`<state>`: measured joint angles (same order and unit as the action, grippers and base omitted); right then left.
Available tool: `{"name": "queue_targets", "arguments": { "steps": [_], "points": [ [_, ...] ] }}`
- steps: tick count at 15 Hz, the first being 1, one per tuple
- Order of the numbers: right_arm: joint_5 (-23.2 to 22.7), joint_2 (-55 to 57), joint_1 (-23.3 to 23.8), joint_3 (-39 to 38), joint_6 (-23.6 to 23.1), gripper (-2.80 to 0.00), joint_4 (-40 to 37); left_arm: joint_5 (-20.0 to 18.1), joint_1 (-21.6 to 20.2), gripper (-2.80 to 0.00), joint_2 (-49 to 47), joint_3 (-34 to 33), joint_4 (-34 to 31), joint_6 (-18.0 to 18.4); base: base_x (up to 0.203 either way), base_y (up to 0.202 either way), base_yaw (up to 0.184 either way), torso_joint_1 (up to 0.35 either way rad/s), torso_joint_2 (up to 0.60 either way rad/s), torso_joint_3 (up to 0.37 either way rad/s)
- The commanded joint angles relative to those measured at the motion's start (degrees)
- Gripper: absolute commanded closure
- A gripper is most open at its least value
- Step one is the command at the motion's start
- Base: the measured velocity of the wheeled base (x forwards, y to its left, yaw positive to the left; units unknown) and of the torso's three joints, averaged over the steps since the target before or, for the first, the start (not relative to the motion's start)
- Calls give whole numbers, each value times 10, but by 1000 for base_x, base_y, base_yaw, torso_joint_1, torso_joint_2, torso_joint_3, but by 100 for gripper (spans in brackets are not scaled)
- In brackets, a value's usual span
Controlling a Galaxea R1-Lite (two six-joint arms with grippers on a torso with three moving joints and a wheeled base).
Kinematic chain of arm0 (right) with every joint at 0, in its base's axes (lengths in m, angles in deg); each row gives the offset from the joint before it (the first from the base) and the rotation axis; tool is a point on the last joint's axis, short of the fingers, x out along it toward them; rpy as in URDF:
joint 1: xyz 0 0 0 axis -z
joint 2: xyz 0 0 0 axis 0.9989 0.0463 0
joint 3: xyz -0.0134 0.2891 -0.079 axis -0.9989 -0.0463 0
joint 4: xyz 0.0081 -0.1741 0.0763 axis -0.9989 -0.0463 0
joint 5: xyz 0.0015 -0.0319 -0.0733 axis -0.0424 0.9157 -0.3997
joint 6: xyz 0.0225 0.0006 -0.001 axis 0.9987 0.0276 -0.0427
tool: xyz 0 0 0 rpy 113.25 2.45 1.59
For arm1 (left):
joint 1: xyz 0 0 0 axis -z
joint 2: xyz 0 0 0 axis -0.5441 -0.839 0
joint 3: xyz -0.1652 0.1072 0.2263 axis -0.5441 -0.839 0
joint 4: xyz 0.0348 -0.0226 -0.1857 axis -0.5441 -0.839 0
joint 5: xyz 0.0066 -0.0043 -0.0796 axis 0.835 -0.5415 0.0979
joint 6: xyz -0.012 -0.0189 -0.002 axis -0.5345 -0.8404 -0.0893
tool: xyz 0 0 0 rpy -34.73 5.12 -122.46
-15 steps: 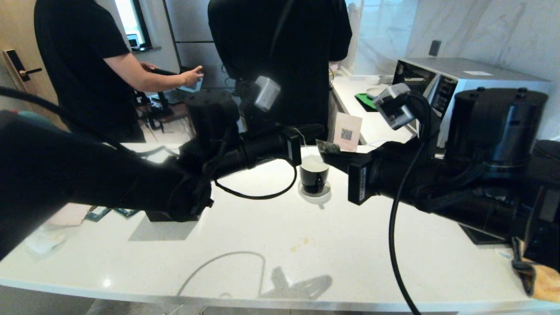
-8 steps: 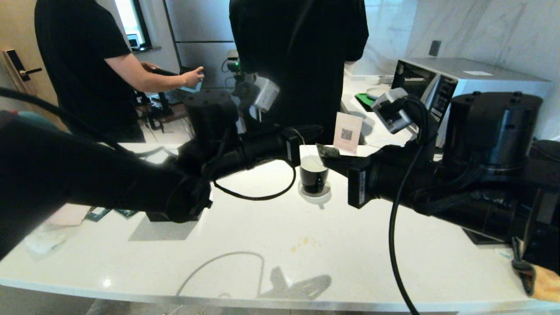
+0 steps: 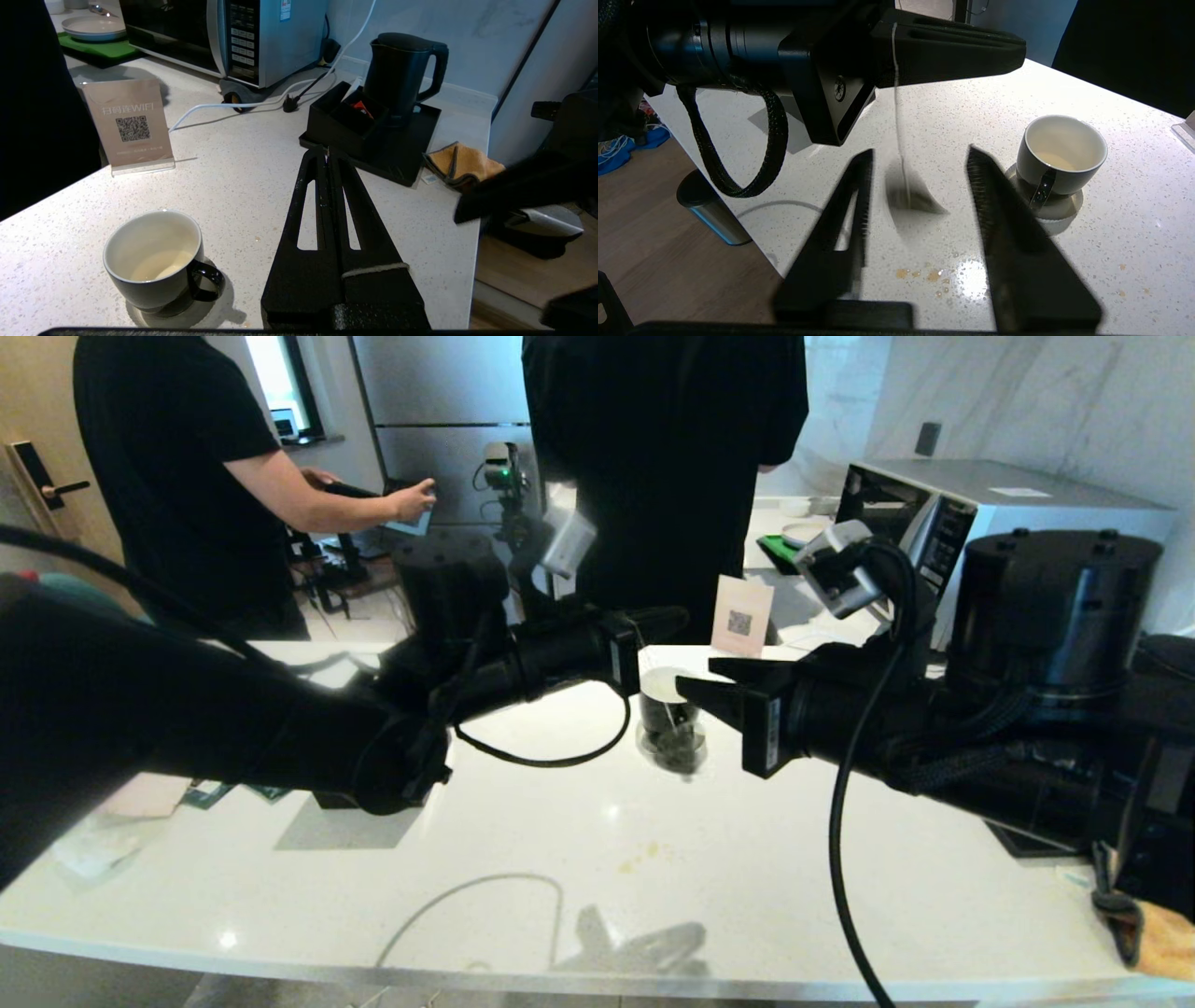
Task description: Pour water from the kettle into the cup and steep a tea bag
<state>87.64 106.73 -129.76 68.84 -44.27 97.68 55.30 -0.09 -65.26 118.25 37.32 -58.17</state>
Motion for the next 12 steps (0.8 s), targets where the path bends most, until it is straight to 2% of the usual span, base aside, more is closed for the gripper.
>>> {"name": "queue_targets", "arguments": {
  "steps": [1,5,7,10,12],
  "points": [
    [1,-3,0,0,0,-280,1,-2,0,0,1,0,3,-1,0,0,0,0,0,0],
    [16,-10,0,1,-2,-280,1,-1,0,0,3,0,3,-1,0,0,0,0,0,0],
    [74,-6,0,6,-4,-280,3,0,0,0,5,-4,4,-1,0,0,0,0,0,0],
    [120,-15,1,8,-5,-280,3,0,1,0,8,-12,8,-1,0,0,0,0,0,0],
    [170,-23,3,7,-5,-280,3,1,1,0,12,-21,9,-1,0,0,0,0,0,0]
  ]
}}
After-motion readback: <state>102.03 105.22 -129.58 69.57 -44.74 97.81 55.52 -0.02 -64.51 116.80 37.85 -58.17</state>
